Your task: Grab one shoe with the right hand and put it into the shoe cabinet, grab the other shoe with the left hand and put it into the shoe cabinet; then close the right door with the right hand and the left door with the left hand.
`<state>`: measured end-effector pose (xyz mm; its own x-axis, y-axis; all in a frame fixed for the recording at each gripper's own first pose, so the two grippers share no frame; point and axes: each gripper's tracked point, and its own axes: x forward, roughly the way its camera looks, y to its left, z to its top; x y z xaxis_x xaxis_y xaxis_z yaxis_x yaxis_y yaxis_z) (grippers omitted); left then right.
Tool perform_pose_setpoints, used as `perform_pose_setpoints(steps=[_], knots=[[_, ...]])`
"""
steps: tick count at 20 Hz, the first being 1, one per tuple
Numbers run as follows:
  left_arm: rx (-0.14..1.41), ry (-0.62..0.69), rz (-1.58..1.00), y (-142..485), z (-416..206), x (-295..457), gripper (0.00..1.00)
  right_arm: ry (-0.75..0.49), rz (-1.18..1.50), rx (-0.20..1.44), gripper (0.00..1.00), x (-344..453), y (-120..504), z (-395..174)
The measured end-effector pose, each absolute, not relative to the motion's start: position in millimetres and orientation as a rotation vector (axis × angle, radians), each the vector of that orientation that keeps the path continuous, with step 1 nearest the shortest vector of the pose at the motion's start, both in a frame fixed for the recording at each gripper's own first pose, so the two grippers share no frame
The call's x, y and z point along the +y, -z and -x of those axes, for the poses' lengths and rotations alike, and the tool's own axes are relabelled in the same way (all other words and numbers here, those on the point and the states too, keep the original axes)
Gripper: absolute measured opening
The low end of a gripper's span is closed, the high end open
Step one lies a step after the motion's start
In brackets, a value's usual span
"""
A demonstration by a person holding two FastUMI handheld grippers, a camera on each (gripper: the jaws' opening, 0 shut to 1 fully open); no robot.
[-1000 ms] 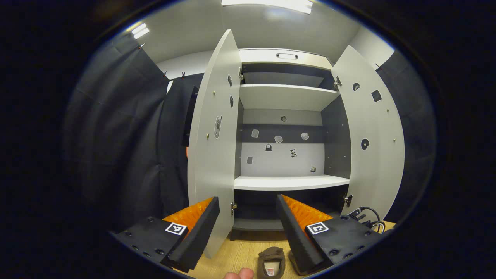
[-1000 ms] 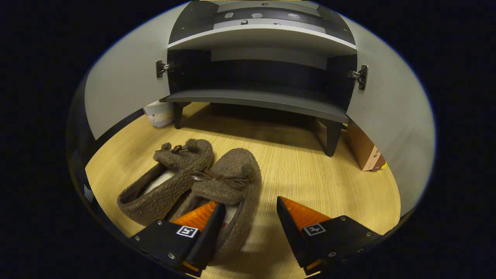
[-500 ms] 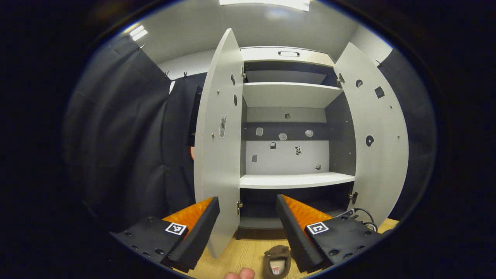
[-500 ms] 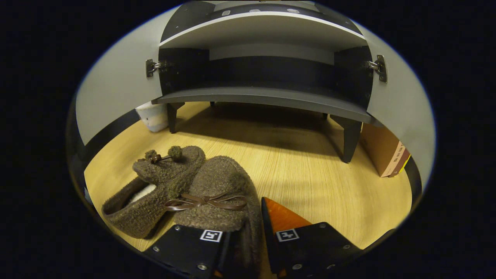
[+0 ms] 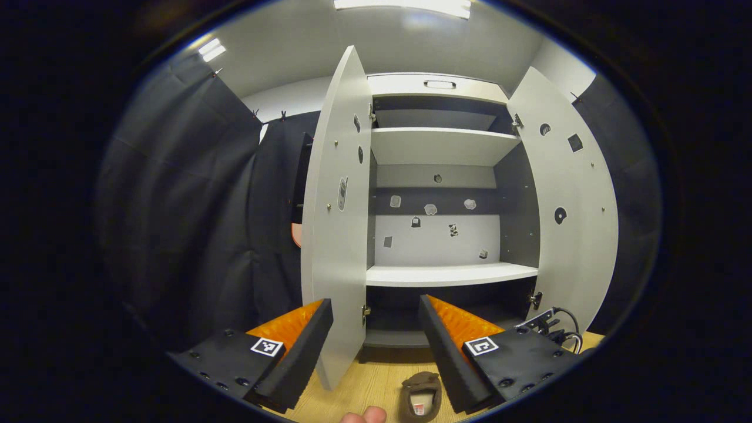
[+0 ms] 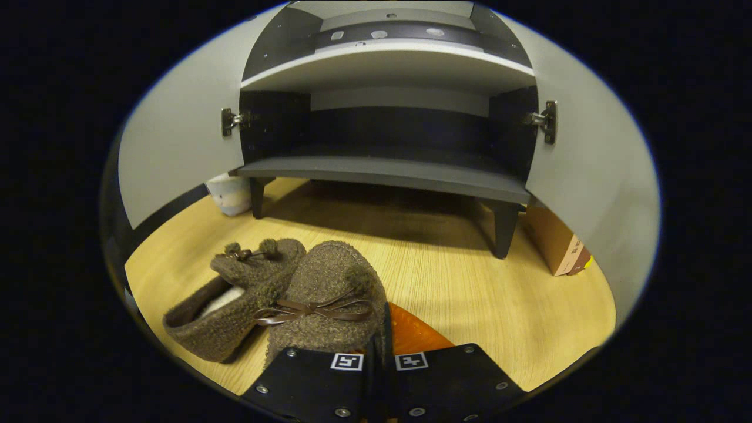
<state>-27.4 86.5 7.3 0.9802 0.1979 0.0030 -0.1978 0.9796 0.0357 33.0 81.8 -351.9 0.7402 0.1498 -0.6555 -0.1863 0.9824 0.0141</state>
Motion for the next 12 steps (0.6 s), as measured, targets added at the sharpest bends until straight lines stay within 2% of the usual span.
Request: perform_pose_setpoints(steps=[1, 3, 6, 11, 12], knots=[[0.003, -0.194, -0.029, -6.4, 26.3, 84.8, 0.99, -0.172, 0.038, 0.699, 0.06, 82.3, 338.1, -30.1], [0.003, -0.179, -0.014, -4.1, 23.8, 83.2, 0.96, -0.156, -0.002, 0.648, 0.06, 82.6, 302.1, -26.2], [0.014, -0.154, 0.003, 3.6, 19.5, 81.5, 0.94, -0.164, -0.041, 0.486, 0.05, 91.4, 227.1, -32.1], [0.049, -0.092, -0.011, 3.7, 7.7, 76.3, 0.97, -0.17, -0.069, 0.298, 0.05, 94.0, 101.3, -79.4], [0.033, -0.089, -0.018, -0.8, 5.3, 77.7, 0.94, -0.175, -0.082, 0.254, 0.05, 93.8, 76.1, -92.8]])
